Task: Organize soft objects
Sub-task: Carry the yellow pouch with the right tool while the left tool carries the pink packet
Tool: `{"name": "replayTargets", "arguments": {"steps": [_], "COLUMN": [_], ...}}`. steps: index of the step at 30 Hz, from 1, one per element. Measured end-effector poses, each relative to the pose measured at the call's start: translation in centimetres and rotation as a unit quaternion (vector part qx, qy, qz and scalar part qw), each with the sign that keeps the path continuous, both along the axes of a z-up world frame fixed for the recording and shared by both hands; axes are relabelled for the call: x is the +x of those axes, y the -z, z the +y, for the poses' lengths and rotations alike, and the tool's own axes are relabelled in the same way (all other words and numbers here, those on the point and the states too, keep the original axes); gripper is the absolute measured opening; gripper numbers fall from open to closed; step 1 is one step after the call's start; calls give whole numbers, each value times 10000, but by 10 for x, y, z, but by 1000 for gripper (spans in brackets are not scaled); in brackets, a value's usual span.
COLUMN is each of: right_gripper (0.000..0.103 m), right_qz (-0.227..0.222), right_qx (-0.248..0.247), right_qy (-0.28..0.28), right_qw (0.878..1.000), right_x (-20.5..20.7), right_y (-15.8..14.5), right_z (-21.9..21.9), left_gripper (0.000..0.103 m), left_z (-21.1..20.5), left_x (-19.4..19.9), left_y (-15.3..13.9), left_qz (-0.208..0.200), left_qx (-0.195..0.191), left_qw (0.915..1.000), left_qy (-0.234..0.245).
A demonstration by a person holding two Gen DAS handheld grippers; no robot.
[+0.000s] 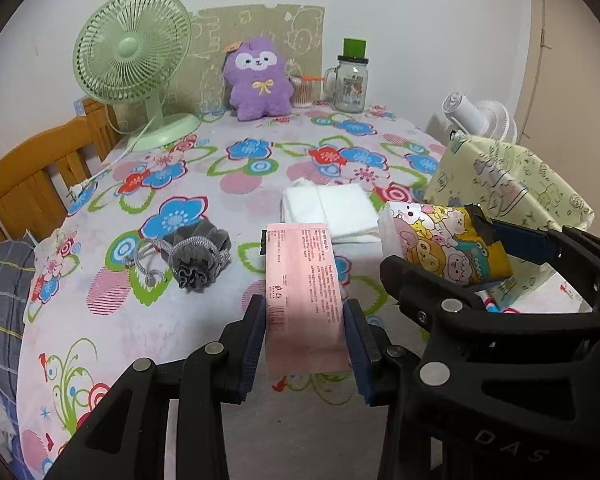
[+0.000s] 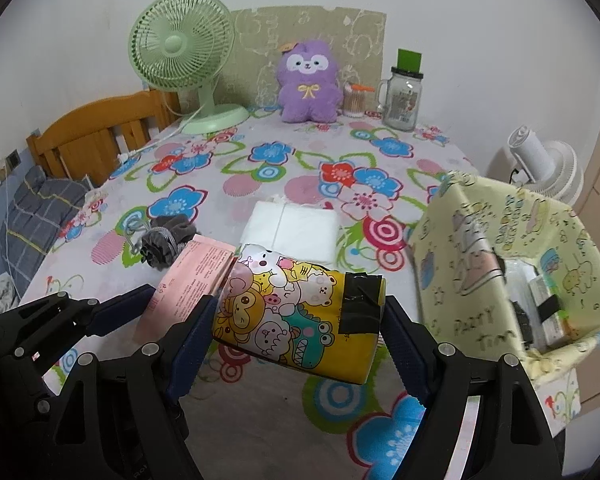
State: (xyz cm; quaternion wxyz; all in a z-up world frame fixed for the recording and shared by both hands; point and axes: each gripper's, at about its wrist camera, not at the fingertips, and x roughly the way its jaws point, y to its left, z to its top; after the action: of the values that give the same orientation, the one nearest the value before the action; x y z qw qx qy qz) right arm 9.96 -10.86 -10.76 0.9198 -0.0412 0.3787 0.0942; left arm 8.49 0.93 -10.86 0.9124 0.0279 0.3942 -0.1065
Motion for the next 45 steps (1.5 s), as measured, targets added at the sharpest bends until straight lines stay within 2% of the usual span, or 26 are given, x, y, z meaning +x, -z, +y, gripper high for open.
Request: {"name": "replayTargets", "arguments": {"steps": [24,45], "right_gripper": [83,83], "right_qz": [-512,-762], "right_qx": [95,161], "right_qy": [160,359], "right_qw": [9985,9963], "right_x": [-25,-22], "right_y": [-58,-88], "right_z": [-34,-65], "left_gripper": [40,40], "left_z": [-31,-61], "left_x": [-19,-12], "left_y": [-57,-88], "left_qz": [-467,-707], "left_qx": [6,60], "left_qw": [9989,9972], "left_qy": [40,241]}}
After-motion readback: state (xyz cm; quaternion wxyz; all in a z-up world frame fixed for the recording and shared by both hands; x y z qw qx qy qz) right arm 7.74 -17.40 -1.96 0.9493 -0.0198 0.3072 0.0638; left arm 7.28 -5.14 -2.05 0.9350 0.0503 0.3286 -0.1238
